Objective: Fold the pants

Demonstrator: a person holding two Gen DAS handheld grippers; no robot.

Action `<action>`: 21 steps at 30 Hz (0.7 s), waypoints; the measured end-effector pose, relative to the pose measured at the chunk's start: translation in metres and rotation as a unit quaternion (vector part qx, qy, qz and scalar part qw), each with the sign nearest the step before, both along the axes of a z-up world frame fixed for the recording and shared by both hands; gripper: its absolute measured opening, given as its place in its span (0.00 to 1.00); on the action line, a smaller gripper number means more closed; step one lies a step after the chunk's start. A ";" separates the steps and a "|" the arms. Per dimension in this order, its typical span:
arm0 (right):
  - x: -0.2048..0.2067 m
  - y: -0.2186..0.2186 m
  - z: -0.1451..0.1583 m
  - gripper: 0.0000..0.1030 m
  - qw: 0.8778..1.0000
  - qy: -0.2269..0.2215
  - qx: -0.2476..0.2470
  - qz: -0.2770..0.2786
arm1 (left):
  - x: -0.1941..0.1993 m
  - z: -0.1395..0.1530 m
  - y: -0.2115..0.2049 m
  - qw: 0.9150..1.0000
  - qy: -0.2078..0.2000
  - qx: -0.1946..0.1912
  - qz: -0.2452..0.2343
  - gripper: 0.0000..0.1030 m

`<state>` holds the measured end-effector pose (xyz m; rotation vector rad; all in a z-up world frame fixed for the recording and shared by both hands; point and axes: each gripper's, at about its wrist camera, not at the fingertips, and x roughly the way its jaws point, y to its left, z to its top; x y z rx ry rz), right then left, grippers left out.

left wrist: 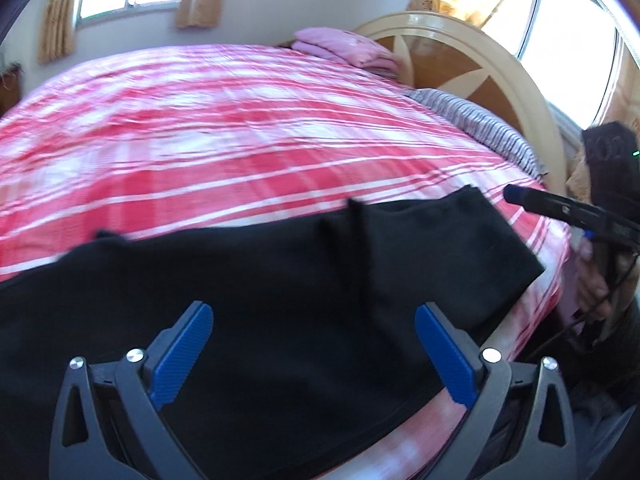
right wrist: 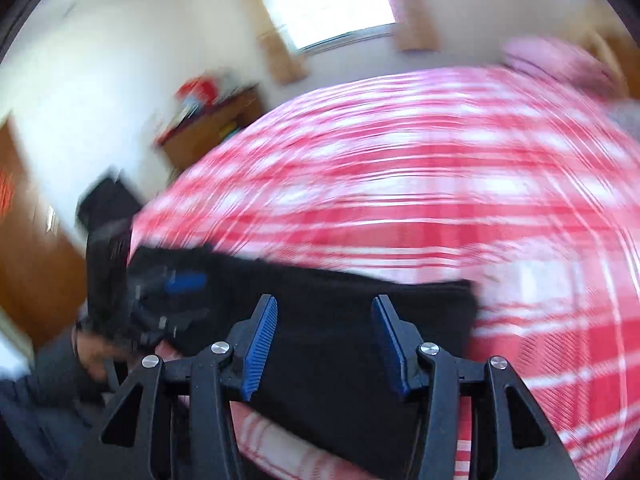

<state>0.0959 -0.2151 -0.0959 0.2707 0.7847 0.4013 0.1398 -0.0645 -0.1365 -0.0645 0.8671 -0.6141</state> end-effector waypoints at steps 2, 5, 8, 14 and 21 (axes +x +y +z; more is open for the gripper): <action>0.005 -0.026 -0.007 0.53 0.999 0.014 0.034 -0.041 | 0.004 -0.002 -0.016 1.000 0.017 -0.006 -0.011 0.86; 0.011 -0.052 -0.020 0.53 0.994 0.024 0.061 -0.085 | 0.007 -0.003 -0.033 0.999 0.026 -0.005 -0.019 0.85; 0.015 -0.059 -0.030 0.53 0.992 0.027 0.064 -0.102 | 0.008 -0.001 -0.046 0.999 0.030 -0.002 -0.031 0.59; 0.013 -0.057 -0.034 0.53 0.992 0.019 0.072 -0.100 | 0.002 0.006 -0.032 1.000 0.026 -0.005 -0.007 0.13; 0.005 -0.060 -0.031 0.53 0.990 0.002 0.076 -0.115 | -0.015 0.025 -0.012 0.999 0.026 -0.043 0.003 0.12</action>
